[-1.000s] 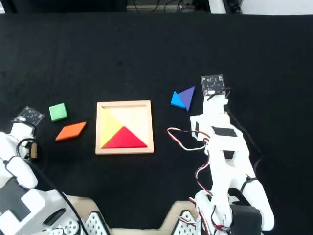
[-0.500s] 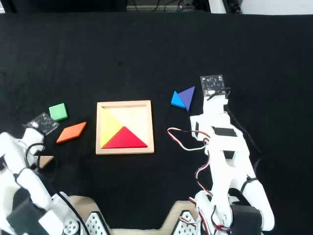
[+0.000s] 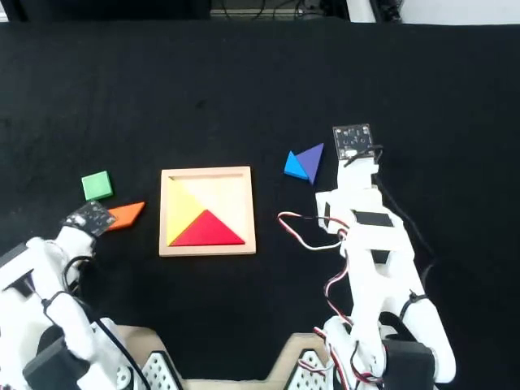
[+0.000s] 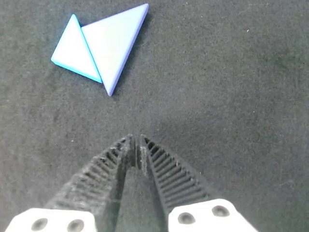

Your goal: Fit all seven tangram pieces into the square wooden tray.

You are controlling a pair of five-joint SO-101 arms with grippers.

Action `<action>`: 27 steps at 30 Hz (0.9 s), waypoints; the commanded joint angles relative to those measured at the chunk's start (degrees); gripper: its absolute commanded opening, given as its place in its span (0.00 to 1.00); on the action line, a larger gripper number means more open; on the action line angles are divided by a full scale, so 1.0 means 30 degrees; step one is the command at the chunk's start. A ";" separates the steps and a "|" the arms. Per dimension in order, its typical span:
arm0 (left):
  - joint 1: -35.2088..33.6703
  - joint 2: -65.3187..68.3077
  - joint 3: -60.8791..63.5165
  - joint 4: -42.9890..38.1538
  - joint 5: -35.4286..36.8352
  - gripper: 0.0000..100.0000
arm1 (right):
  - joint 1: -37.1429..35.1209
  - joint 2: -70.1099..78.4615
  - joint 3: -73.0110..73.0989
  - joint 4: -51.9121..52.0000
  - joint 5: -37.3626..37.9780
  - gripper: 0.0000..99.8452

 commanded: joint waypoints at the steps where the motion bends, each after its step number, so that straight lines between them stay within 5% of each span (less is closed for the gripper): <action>1: 0.2242 -0.0029 -0.0923 -0.0205 0.1465 0.03 | -0.0234 -0.0542 -0.0366 0.0117 0.0176 0.04; 10: 0.1392 -0.0234 -0.0894 0.0498 0.0967 0.03 | -0.0234 -0.0542 -0.0366 0.0117 0.0938 0.03; 16: -0.1978 -0.0264 -0.1040 0.4806 -0.4894 0.03 | -0.0264 -0.0542 -0.0366 0.0117 0.0938 0.03; 22: -0.5729 -0.0264 -0.0747 0.5128 -0.9231 0.03 | -0.0264 -0.0542 -0.0366 0.0147 0.0938 0.03; 27: -0.6286 -0.0264 -0.1099 0.5158 -1.0374 0.03 | -0.0264 -0.0542 -0.0337 0.0147 0.0938 0.03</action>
